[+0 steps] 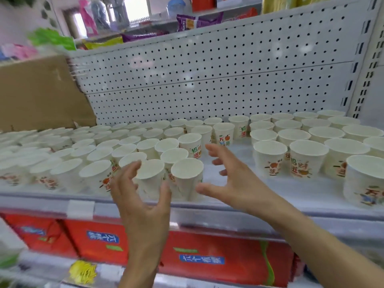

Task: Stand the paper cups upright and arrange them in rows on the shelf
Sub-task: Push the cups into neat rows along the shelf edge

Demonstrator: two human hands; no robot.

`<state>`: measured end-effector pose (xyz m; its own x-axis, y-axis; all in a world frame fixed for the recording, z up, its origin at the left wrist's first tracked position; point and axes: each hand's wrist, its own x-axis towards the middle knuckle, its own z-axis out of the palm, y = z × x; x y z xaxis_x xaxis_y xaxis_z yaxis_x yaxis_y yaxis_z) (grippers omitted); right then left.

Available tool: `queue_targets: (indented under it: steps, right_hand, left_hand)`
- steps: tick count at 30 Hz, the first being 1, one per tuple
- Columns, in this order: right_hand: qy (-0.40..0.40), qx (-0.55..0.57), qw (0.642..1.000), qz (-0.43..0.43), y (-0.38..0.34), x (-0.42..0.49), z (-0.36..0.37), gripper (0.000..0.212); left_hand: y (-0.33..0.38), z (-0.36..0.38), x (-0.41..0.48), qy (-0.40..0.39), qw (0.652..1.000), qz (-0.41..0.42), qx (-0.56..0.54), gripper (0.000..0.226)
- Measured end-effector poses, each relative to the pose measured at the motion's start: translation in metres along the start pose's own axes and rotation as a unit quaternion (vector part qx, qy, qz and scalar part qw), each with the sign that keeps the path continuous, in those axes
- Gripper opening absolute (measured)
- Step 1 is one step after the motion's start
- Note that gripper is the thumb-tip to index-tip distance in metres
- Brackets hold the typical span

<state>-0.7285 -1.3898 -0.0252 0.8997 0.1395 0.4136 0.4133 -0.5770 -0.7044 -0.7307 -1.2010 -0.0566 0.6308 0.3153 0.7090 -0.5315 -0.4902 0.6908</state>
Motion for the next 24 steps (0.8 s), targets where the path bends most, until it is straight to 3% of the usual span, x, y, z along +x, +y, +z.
queue_targets:
  steps: [3, 7, 16, 20, 24]
  right_hand:
    - [0.006, 0.036, 0.999, 0.029, -0.001, 0.013, 0.031, 0.097]
    - [0.042, 0.081, 0.994, 0.054, -0.002, 0.02, 0.055, 0.095]
    - [0.195, 0.0, 0.977, 0.087, -0.011, -0.002, 0.045, 0.08]
    - [0.316, -0.041, 0.941, 0.115, -0.004, -0.037, -0.001, 0.084]
    - [0.354, -0.17, 0.906, 0.157, 0.01, -0.061, -0.039, 0.089]
  left_hand:
    - [-0.028, -0.013, 0.018, -0.034, 0.996, -0.082, 0.007, 0.076]
    - [-0.043, -0.005, 0.028, -0.097, 0.991, -0.096, 0.001, 0.09]
    - [-0.041, 0.017, 0.036, -0.097, 0.987, -0.12, 0.042, 0.09]
    - [-0.015, 0.023, 0.026, -0.093, 0.985, -0.12, -0.084, 0.079]
    - [0.034, 0.055, -0.004, -0.221, 0.948, -0.066, -0.218, 0.066]
